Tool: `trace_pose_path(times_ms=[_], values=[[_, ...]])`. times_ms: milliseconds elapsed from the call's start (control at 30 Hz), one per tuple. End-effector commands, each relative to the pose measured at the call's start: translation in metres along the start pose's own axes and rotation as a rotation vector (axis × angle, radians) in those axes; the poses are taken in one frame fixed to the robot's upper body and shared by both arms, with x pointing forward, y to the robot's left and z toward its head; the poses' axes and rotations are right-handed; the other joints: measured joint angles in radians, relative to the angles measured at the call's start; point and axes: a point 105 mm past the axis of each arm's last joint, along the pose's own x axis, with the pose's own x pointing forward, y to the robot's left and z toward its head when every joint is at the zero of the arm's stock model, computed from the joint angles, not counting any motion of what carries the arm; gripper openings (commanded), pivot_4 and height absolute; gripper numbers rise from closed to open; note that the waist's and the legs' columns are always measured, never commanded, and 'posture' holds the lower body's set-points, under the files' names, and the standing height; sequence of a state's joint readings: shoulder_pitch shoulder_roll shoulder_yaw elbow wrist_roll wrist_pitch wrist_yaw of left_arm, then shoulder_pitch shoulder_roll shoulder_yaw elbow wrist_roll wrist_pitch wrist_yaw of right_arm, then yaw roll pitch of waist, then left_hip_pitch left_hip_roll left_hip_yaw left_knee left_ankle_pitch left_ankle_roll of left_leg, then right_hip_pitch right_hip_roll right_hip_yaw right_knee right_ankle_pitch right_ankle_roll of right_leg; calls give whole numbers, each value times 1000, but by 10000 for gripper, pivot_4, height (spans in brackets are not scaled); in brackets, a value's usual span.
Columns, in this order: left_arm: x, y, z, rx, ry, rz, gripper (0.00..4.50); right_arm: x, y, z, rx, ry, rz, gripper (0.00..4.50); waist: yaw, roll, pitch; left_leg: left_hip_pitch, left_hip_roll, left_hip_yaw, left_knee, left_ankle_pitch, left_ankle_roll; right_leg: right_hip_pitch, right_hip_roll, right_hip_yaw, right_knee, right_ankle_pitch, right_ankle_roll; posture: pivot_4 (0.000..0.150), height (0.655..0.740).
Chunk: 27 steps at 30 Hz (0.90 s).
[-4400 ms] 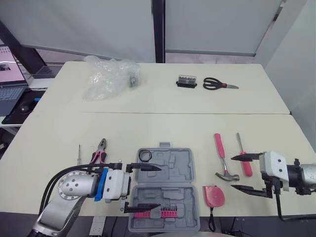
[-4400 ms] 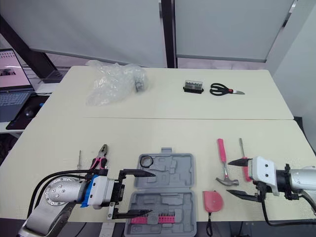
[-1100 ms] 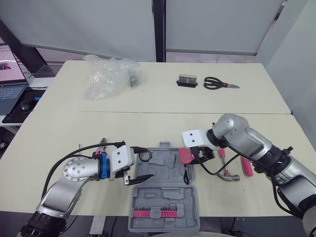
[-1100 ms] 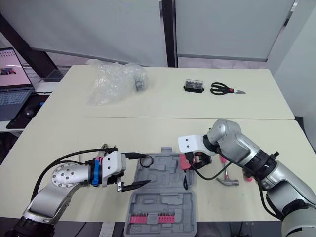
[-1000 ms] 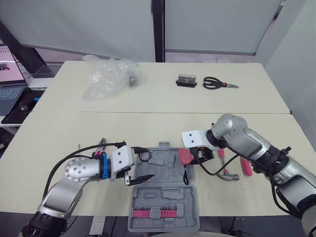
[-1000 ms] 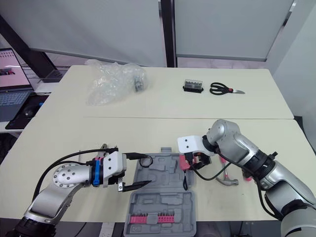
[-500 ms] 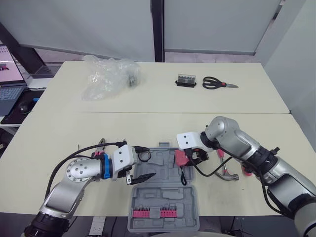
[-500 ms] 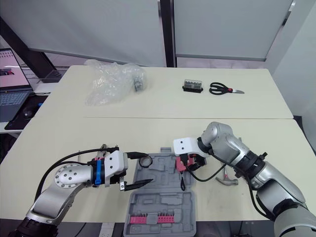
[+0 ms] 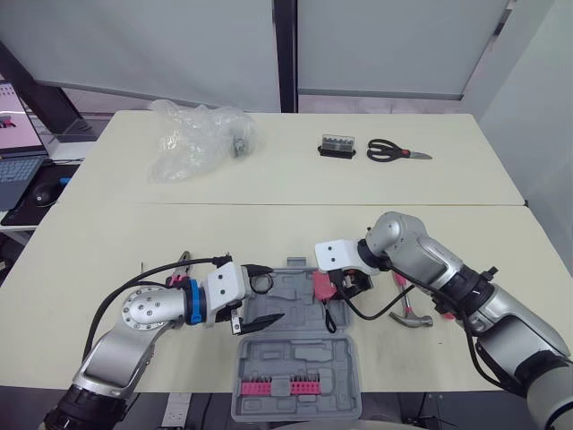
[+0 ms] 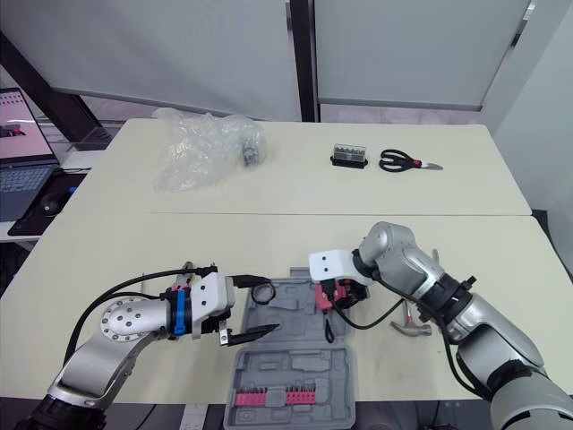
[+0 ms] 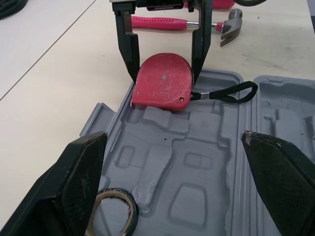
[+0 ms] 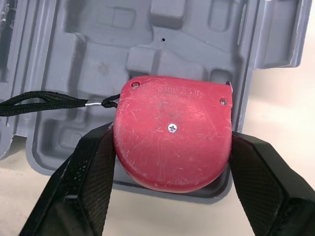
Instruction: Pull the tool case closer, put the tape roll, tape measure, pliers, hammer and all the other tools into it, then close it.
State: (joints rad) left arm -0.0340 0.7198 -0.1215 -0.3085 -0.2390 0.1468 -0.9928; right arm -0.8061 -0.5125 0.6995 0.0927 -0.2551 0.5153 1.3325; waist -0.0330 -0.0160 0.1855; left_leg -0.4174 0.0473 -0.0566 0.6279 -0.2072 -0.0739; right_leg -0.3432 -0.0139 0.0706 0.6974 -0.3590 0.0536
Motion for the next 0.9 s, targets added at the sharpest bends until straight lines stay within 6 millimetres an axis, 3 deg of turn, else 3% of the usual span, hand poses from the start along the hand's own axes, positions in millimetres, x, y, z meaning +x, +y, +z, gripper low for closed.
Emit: trace_pose_path(times_ms=[33,133,167,433,600,700,900], values=[[1,-1,9,30,-22,-5,45000,-8,-6,8,-24,-25,-33,34687,0,0,0,0,0,0,0,0,0,0,0,0,0,0,0,1500,7400],[2,-3,10,24,-29,-9,45000,-10,-7,8,-26,-26,-36,43922,0,0,0,0,0,0,0,0,0,0,0,0,0,0,0,1500,7400],[2,-3,10,22,-30,-10,45000,-11,-7,9,-26,-32,-37,44544,0,0,0,0,0,0,0,0,0,0,0,0,0,0,0,1500,7400],[-2,-2,8,21,-30,8,45000,-34,0,20,-12,-126,-31,44544,0,0,0,0,0,0,0,0,0,0,0,0,0,0,0,1500,7400],[-7,0,11,13,-55,19,45000,-44,3,16,-29,-208,-93,44544,0,0,0,0,0,0,0,0,0,0,0,0,-1,0,0,1500,7400],[-9,0,16,16,-81,7,45000,-44,4,15,-23,-247,-120,38441,0,0,0,0,0,0,0,0,0,0,0,0,-1,0,0,1500,7400],[-9,1,21,22,-100,0,45000,-36,8,15,0,-297,-148,21717,0,0,0,0,0,0,0,0,0,0,0,0,0,0,0,1500,7400]])
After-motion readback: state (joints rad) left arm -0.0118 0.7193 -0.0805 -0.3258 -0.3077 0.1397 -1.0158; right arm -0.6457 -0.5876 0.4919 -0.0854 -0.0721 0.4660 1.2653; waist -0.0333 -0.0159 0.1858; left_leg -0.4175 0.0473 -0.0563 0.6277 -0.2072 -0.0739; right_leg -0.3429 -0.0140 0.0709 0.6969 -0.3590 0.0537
